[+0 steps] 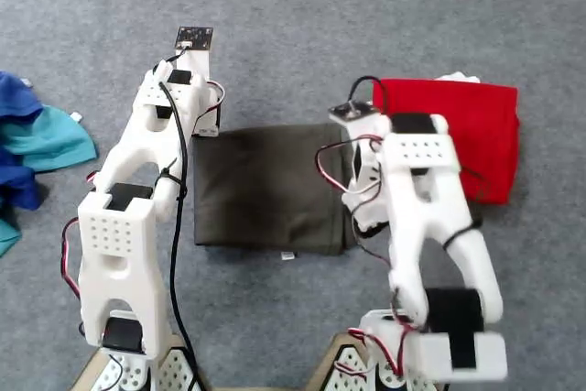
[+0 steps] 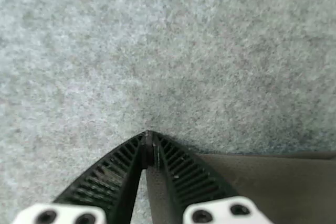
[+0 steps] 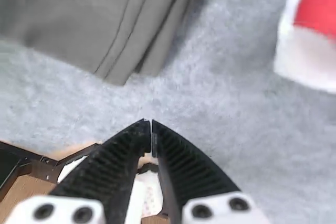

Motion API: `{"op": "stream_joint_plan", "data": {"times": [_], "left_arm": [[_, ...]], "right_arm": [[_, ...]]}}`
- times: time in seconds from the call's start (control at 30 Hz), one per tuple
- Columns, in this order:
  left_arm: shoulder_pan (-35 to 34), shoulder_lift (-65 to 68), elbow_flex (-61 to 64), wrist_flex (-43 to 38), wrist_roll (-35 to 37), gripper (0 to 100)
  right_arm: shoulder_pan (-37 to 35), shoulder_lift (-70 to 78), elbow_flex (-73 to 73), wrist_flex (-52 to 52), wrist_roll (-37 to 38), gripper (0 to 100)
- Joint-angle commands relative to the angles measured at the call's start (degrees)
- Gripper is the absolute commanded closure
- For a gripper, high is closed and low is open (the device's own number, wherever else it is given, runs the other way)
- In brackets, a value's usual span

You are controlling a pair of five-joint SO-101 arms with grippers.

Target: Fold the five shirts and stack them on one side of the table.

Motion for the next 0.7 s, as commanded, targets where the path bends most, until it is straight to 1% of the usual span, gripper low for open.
{"op": "stream_joint_plan", "data": {"times": [0.0, 0.03, 0.1, 0.3, 0.37, 0.43, 0.53, 0.67], "left_arm": [[0.13, -0.26, -1.45, 0.0, -0.62, 97], [0.13, -0.09, -1.54, 0.0, -0.62, 97], [0.31, -0.09, -1.45, 0.0, -0.62, 97], [0.31, 0.0, -1.19, 0.09, -0.62, 97], [0.04, 0.0, -0.75, 0.26, -0.62, 97], [0.04, 0.0, -0.57, 0.97, -0.62, 97], [-0.04, -0.18, -0.31, 0.88, -0.62, 97], [-0.04, -0.18, -0.31, 0.88, -0.7, 97]], "right_arm": [[0.35, -5.76, -2.51, 1.58, -8.09, 98.0], [-0.35, -6.2, -2.59, 1.32, -11.87, 97.6], [-2.73, -6.02, -3.12, 0.79, -17.76, 93.3], [-10.11, -0.4, -3.47, -5.54, -34.29, 67.3], [-11.78, 2.15, -3.47, -8.53, -37.54, 61.4], [-13.45, 4.7, -3.47, -11.6, -39.38, 59.4], [-14.95, 7.6, -3.47, -16.35, -41.23, 60.4], [-15.12, 10.51, -3.47, -22.86, -42.9, 63.1]]}}
